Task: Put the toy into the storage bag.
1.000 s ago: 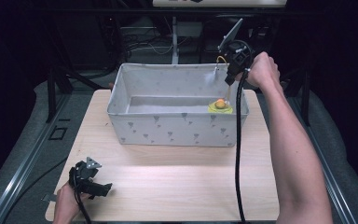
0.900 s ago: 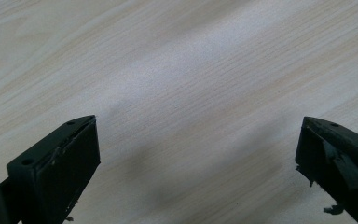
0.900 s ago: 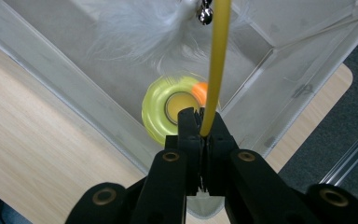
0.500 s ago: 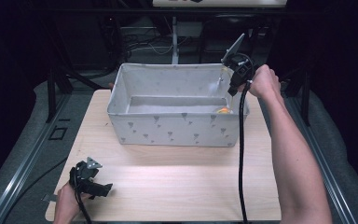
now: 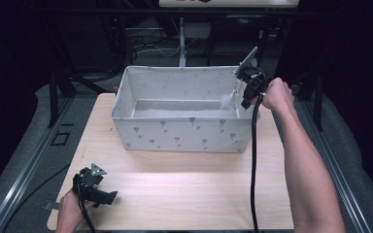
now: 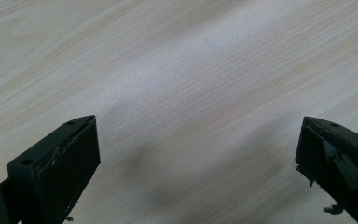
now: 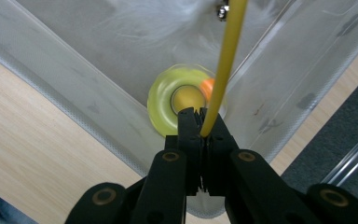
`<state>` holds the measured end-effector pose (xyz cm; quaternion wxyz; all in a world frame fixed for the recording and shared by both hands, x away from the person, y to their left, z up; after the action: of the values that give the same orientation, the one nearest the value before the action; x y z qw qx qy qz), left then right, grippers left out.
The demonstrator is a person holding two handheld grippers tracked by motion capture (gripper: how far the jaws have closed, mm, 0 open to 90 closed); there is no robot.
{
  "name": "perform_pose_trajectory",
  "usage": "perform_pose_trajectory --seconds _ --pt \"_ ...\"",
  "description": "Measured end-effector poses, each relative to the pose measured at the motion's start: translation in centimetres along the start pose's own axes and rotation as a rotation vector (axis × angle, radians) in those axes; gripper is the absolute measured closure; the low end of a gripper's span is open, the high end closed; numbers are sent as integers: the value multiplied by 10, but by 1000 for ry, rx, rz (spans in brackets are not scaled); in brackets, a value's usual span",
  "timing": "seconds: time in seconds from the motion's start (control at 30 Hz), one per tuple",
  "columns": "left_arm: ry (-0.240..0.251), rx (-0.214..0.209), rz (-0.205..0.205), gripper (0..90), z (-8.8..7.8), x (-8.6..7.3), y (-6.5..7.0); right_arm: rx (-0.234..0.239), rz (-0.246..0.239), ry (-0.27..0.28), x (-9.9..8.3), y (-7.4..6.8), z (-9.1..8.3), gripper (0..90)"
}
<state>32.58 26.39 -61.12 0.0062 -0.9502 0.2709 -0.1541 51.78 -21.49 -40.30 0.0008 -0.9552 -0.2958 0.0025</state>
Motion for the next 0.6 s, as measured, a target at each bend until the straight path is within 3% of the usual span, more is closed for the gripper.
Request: perform_pose_trajectory --seconds 0.4,0.6 --pt "-5 0 4 0 0 0 1 26 31 -27 -9 4 26 879" --pt "-3 -2 4 0 0 0 1 16 26 -52 -10 4 28 870"
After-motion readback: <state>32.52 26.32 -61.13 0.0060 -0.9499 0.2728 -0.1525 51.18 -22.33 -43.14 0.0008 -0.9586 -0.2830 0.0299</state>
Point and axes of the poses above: each handheld gripper's, and its own axes: z roughly forward along the jaws, x roughly out of its top, y roughly to its right, the point moved 6 cm from there along z, roughly forward along the jaws, and after that the axes turned 12 degrees about -y, right-handed, at the moved point
